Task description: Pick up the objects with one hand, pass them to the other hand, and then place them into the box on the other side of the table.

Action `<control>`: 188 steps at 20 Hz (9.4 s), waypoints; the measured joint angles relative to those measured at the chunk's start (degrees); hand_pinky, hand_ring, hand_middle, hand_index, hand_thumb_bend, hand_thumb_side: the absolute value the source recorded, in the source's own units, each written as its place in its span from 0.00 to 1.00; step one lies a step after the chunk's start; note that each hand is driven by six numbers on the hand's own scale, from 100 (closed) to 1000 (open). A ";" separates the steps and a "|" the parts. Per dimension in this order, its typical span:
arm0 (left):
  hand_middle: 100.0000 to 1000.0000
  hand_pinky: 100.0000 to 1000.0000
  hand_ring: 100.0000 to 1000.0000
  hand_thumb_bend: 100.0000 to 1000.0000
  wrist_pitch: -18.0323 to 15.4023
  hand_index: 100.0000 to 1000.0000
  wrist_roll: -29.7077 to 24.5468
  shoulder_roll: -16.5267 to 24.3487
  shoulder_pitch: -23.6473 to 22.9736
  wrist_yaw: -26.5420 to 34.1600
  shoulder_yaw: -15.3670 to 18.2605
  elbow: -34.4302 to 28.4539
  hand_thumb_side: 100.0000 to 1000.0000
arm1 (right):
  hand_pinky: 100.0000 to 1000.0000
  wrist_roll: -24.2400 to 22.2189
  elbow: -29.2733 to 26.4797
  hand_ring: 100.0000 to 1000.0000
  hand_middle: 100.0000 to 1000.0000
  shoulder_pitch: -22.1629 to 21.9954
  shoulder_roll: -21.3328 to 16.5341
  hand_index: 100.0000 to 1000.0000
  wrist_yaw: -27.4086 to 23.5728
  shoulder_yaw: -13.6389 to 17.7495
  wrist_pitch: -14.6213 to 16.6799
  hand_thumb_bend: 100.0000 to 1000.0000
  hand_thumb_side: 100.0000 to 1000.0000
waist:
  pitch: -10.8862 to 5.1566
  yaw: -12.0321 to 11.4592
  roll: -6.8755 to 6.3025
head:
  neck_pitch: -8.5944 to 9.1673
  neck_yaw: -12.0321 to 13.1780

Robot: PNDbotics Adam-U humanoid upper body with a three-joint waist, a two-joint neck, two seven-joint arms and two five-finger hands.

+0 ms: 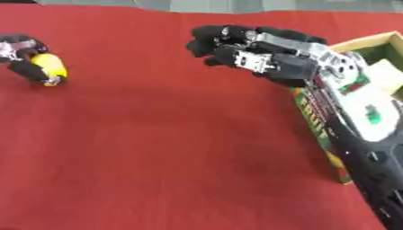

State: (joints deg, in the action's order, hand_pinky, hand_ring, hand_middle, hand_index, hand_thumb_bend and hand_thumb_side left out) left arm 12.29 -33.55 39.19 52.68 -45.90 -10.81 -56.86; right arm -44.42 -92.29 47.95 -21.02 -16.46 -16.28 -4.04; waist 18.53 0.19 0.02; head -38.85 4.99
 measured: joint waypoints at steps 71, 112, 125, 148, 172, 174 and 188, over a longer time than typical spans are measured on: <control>0.47 0.63 0.53 0.00 -15.24 0.50 32.80 -11.08 -20.11 15.06 -13.14 -56.53 0.07 | 0.94 -4.57 12.57 1.00 0.91 7.64 1.61 0.98 21.53 -4.95 12.64 0.00 0.40 | -4.84 -1.67 0.46 | -2.88 -6.07; 0.49 0.64 0.55 0.00 -18.39 0.50 35.38 -9.20 -20.00 7.07 -14.77 -56.53 0.00 | 0.96 -7.65 5.27 1.00 0.92 7.52 -0.01 1.00 8.75 -13.43 0.71 0.00 0.88 | -4.84 -1.82 0.76 | -3.34 -6.08; 0.49 0.64 0.55 0.00 -19.21 0.50 36.79 -6.95 -20.24 6.53 -14.73 -56.94 0.00 | 0.96 -7.53 0.73 1.00 0.93 7.21 -1.52 1.00 4.54 -13.92 -1.61 0.00 0.91 | -4.84 -1.67 0.91 | -3.34 -5.63; 0.49 0.64 0.54 0.00 -18.71 0.49 37.48 -6.88 -20.60 6.72 -14.58 -58.10 0.00 | 0.95 -7.31 -3.04 1.00 0.93 6.06 -3.02 1.00 -0.90 -13.60 -6.40 0.00 0.85 | -4.83 -1.28 0.91 | -3.33 -5.21; 0.49 0.64 0.54 0.00 -20.98 0.49 37.66 -7.08 -18.88 5.69 -14.80 -58.25 0.00 | 0.97 -7.19 -4.72 1.00 0.96 6.01 -3.50 1.00 0.26 -13.78 -3.84 0.00 0.87 | -4.82 -1.43 0.96 | -3.33 -5.18; 0.49 0.64 0.54 0.00 -21.22 0.49 37.74 -7.43 -18.81 5.95 -14.81 -58.20 0.00 | 0.97 -7.27 -4.72 1.00 0.96 6.05 -3.50 1.00 0.57 -13.88 -3.27 0.00 0.87 | -4.82 -1.46 1.02 | -3.33 -5.23; 0.49 0.64 0.54 0.00 -22.00 0.49 37.29 -8.51 -17.99 6.99 -15.25 -57.55 0.00 | 0.96 -7.44 -4.11 1.00 0.96 6.50 -3.36 1.00 1.32 -14.57 -2.13 0.00 0.88 | -4.81 -1.74 1.08 | -3.33 -5.68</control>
State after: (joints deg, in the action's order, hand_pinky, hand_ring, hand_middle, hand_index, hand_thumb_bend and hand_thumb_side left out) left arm -9.71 3.74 30.68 34.69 -38.91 -26.06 -114.41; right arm -51.86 -96.39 54.45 -24.38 -15.14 -30.86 -6.17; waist 13.72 -1.55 1.10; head -42.18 -0.69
